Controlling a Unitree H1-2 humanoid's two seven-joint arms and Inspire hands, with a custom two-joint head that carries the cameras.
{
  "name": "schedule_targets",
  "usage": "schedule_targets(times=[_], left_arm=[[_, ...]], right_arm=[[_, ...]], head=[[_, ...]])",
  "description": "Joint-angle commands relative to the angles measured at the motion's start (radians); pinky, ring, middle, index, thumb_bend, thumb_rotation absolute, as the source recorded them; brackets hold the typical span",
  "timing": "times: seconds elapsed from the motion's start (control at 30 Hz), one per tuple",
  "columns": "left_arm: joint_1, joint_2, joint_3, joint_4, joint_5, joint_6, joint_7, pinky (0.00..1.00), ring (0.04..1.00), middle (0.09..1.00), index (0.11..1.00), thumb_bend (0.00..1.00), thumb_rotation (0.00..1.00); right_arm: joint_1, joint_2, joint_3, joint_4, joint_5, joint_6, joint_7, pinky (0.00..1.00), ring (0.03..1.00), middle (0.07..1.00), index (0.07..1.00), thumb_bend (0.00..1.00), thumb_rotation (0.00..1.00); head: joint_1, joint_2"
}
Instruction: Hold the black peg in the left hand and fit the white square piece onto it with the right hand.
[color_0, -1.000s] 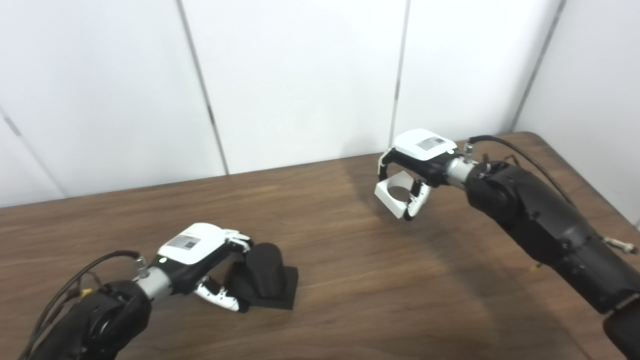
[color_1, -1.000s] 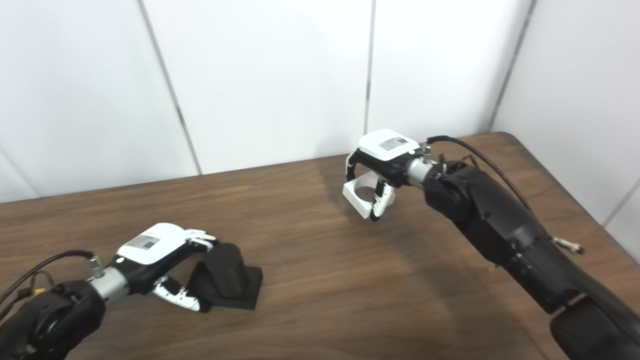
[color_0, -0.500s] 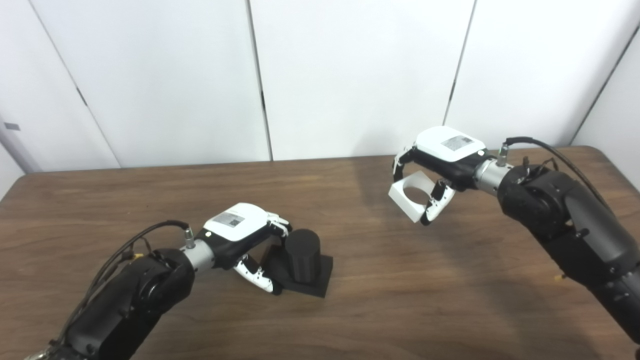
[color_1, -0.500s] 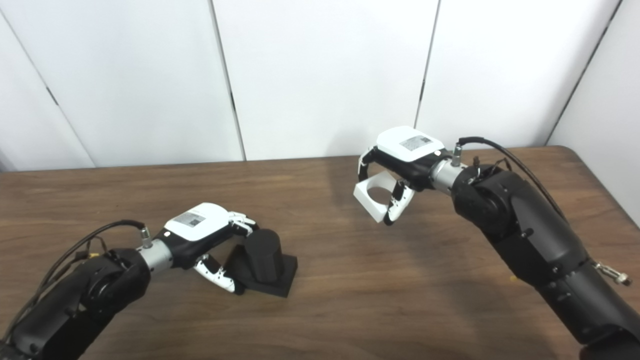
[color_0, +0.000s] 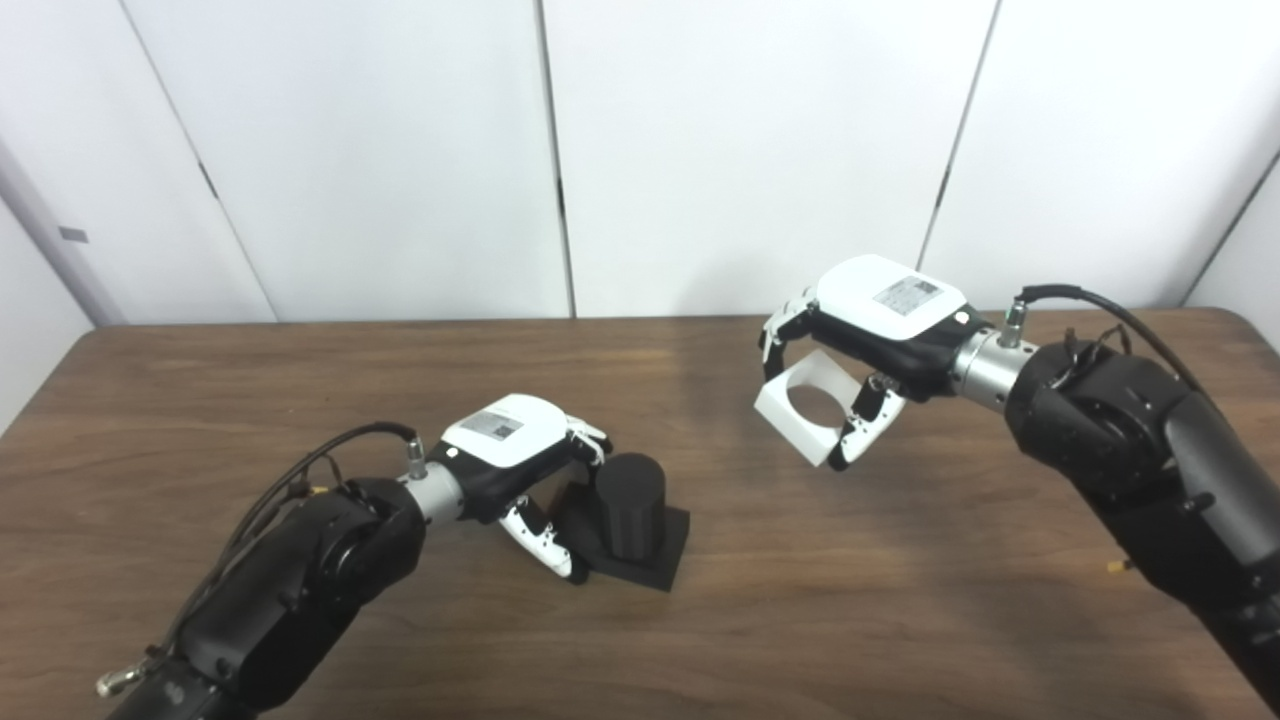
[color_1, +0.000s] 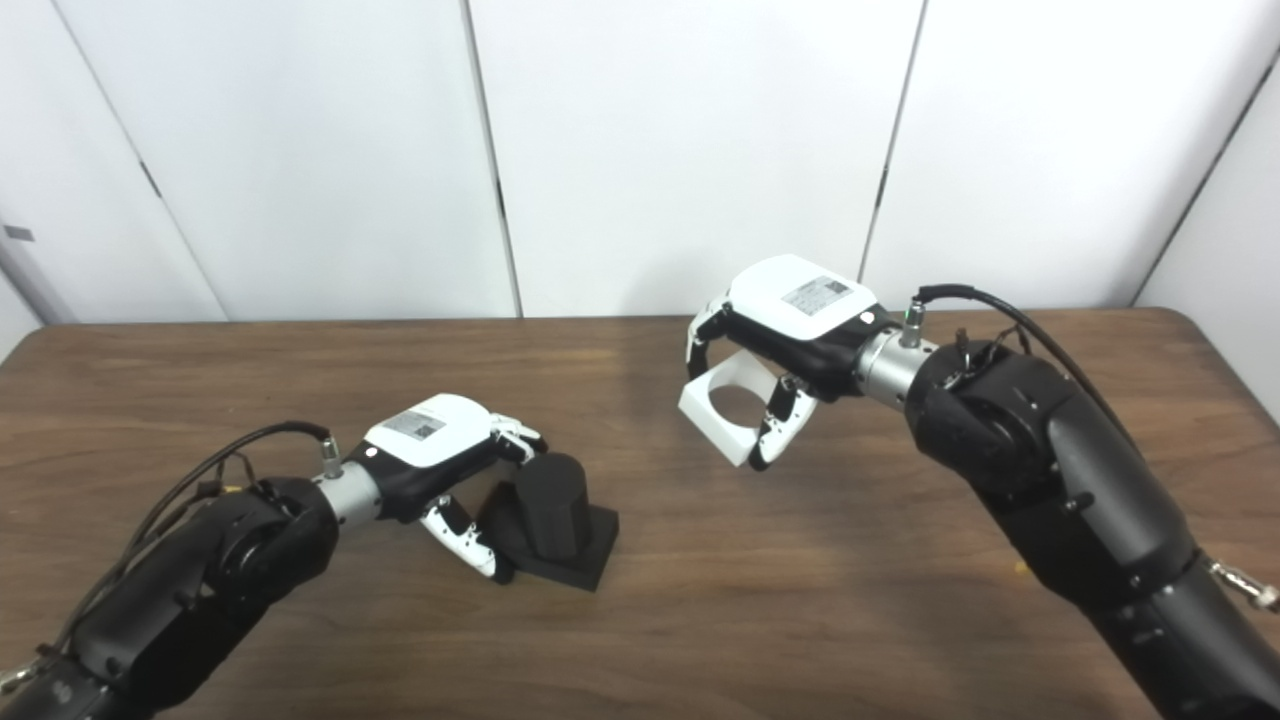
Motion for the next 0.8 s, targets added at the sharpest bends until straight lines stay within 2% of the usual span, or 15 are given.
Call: schedule_targets(times=[0.0, 0.5, 0.77], left_arm=[[0.050, -0.012, -0.066, 0.034, 0.059, 0.010, -0.088, 0.71, 0.881, 0.856, 0.485, 0.52, 0.06], [0.048, -0.015, -0.072, 0.034, 0.069, 0.010, -0.087, 0.72, 0.884, 0.853, 0.485, 0.52, 0.06], [0.050, -0.026, -0.074, 0.038, 0.067, 0.015, -0.087, 0.71, 0.868, 0.849, 0.485, 0.52, 0.06]], right_arm=[[-0.044, 0.007, -0.013, -0.048, 0.022, -0.031, -0.005, 0.74, 0.799, 0.744, 0.478, 0.52, 0.13], [-0.063, 0.113, 0.011, -0.078, 0.020, -0.031, 0.021, 0.75, 0.796, 0.745, 0.478, 0.52, 0.13], [-0.072, 0.139, 0.016, -0.075, 0.028, -0.056, 0.022, 0.76, 0.790, 0.737, 0.477, 0.52, 0.13]], head=[[-0.001, 0.000], [0.020, 0.005], [0.025, 0.008]])
